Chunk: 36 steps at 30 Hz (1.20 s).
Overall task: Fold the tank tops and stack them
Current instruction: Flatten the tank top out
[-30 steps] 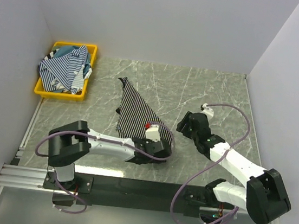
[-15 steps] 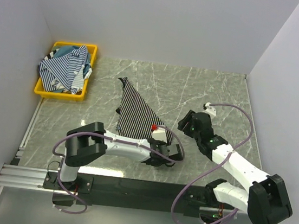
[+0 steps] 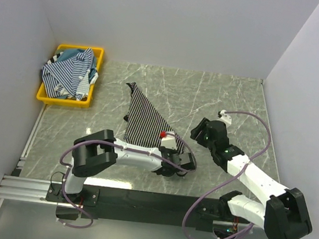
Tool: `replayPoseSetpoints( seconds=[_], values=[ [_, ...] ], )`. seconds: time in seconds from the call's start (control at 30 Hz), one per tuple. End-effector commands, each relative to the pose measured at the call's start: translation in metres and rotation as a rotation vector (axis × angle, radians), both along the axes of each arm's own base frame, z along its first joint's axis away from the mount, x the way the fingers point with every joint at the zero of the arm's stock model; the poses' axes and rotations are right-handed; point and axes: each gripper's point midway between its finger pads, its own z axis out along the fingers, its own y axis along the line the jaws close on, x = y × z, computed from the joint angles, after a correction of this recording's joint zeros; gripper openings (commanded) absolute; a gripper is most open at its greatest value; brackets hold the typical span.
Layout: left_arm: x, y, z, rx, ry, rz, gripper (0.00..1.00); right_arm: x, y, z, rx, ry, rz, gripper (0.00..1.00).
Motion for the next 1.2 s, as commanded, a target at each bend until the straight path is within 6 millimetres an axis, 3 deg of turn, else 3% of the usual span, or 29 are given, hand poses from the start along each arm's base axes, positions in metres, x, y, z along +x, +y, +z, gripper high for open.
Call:
replayPoseSetpoints(
  seconds=[0.0, 0.03, 0.13, 0.23, 0.27, 0.37, 0.47, 0.6, 0.77, 0.8, 0.9, 1.03, 1.17],
  values=[
    [0.007, 0.044, -0.019, 0.095, 0.025, 0.076, 0.01, 0.005, -0.002, 0.011, 0.016, -0.049, -0.01, 0.63],
    [0.008, 0.047, -0.019, 0.088, 0.019, 0.072, 0.01, 0.005, -0.002, 0.012, 0.019, -0.052, -0.006, 0.63],
    [0.015, 0.054, 0.008, 0.074, -0.024, 0.07, 0.01, 0.003, -0.001, 0.013, 0.02, -0.055, 0.005, 0.63],
    [0.025, 0.066, 0.056, 0.058, -0.108, 0.087, 0.01, -0.004, 0.006, 0.01, 0.036, -0.044, 0.056, 0.63],
    [0.028, 0.069, 0.085, 0.01, -0.146, 0.097, 0.0, -0.004, 0.013, 0.014, 0.066, -0.059, 0.09, 0.63],
    [0.045, 0.088, 0.142, -0.036, -0.244, 0.112, 0.01, -0.012, 0.026, 0.012, 0.133, -0.059, 0.15, 0.63],
    [0.064, 0.104, 0.188, -0.086, -0.323, 0.152, 0.01, -0.02, 0.037, 0.009, 0.195, -0.064, 0.192, 0.63],
    [0.086, 0.119, 0.233, -0.09, -0.399, 0.169, 0.01, -0.032, 0.043, 0.014, 0.223, -0.103, 0.211, 0.63],
    [0.104, 0.123, 0.275, -0.109, -0.471, 0.155, 0.01, -0.045, 0.061, 0.027, 0.235, -0.164, 0.249, 0.64],
    [0.109, 0.123, 0.286, -0.127, -0.488, 0.16, 0.0, -0.052, 0.072, 0.03, 0.237, -0.17, 0.279, 0.65],
    [0.115, 0.123, 0.294, -0.113, -0.501, 0.155, 0.01, -0.054, 0.087, 0.031, 0.236, -0.181, 0.298, 0.66],
    [0.12, 0.123, 0.321, -0.138, -0.538, 0.152, 0.01, -0.053, 0.106, 0.024, 0.218, -0.181, 0.326, 0.68],
    [0.124, 0.124, 0.339, -0.14, -0.565, 0.138, 0.01, -0.049, 0.127, 0.034, 0.239, -0.222, 0.359, 0.73]
  ],
)
